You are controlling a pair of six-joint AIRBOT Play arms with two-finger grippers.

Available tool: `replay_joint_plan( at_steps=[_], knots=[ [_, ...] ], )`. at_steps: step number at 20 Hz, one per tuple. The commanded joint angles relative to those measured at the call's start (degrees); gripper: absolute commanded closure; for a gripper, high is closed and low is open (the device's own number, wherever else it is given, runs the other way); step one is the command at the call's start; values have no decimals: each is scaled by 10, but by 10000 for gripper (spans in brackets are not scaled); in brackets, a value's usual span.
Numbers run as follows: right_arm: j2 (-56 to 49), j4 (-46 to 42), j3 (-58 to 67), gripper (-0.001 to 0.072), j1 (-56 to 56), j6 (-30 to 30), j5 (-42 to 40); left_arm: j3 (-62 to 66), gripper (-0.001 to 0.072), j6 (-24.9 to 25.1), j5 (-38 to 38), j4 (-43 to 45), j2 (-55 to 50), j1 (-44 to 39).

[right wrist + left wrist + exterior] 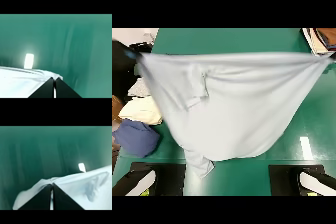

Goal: Fold the shirts.

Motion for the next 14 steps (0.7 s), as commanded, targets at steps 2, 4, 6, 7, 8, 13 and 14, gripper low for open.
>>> replay_joint_plan(
  at_steps=[2, 4, 6, 7, 8, 13, 14],
  knots=[
    [-132, 0, -80, 704, 0, 1, -30, -136, 683, 45, 108, -9, -142, -16],
    [-190, 5, -85, 704, 0, 0, -69, -123, 683, 66, 187, -17, -216, -36],
    [-239, 5, -72, 704, 0, 0, -113, -83, 683, 75, 246, -19, -283, -55],
    [-260, 5, -55, 704, 0, 0, -123, -56, 684, 78, 260, -19, -311, -60],
    [-277, 5, -36, 704, 0, 0, -131, -27, 683, 80, 267, -19, -335, -63],
    [-309, 4, 41, 704, 0, -1, -146, 51, 683, 85, 250, -9, -368, -63],
    [-303, 3, 36, 704, 0, -9, -137, 56, 683, 96, 220, 1, -367, -63]
  ],
)
